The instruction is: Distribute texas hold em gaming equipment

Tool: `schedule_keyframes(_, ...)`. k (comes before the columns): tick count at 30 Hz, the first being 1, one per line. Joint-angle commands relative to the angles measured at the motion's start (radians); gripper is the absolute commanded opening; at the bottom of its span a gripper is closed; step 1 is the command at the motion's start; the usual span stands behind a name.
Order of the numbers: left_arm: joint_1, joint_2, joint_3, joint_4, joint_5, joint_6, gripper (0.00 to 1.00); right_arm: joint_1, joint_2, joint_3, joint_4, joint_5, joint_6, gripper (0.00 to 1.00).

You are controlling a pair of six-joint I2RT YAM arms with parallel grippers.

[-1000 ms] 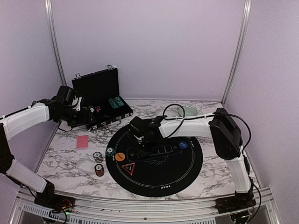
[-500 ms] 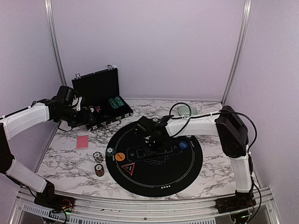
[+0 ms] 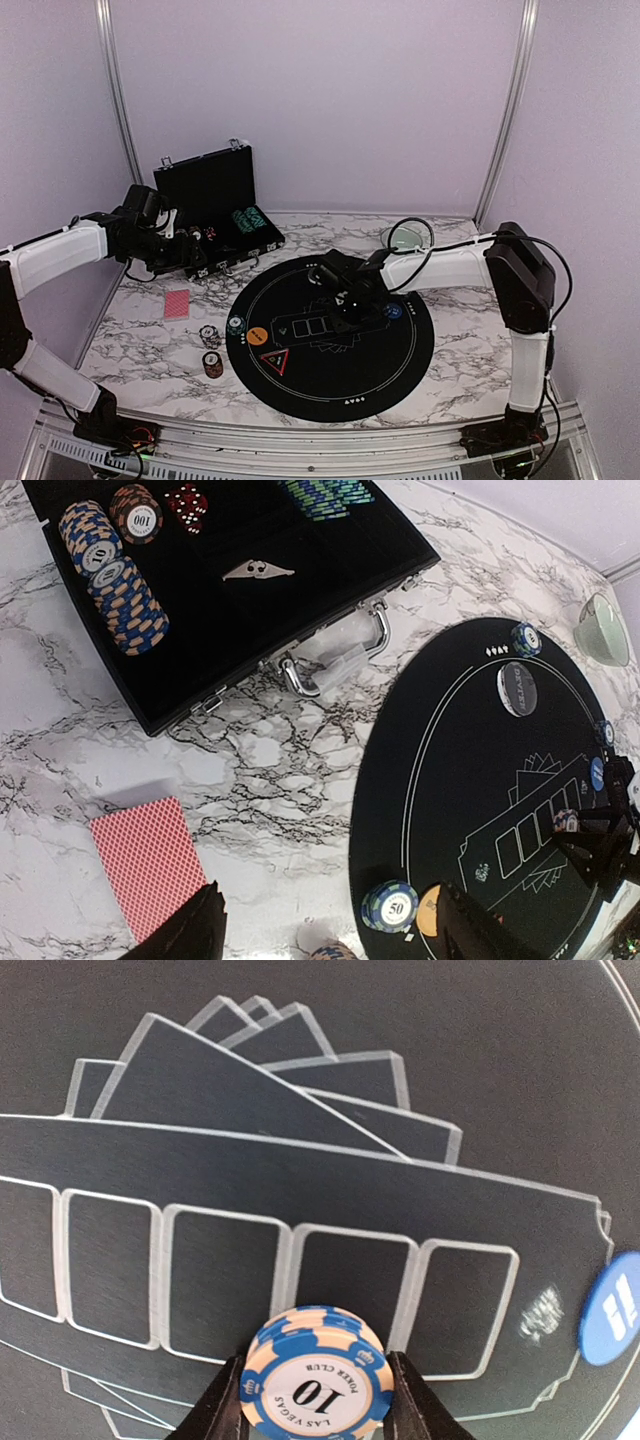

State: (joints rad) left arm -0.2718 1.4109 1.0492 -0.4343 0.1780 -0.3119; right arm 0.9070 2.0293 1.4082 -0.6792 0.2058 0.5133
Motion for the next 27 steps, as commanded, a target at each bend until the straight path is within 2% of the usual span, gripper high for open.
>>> schedule_keyframes(1,0.006,0.014,-0.006,0.021,0.015,0.004,0.73,-0.026,-0.026,-0.080,-0.062,0.036,0.036,0.31)
schedule_keyframes(15,0.006,0.040,-0.008,0.032,0.037,-0.004,0.73,-0.074,-0.179,-0.320,0.018,0.046,0.100,0.31)
schedule_keyframes(27,0.006,0.049,-0.008,0.035,0.040,-0.007,0.72,-0.144,-0.272,-0.465,0.073,0.063,0.108,0.31)
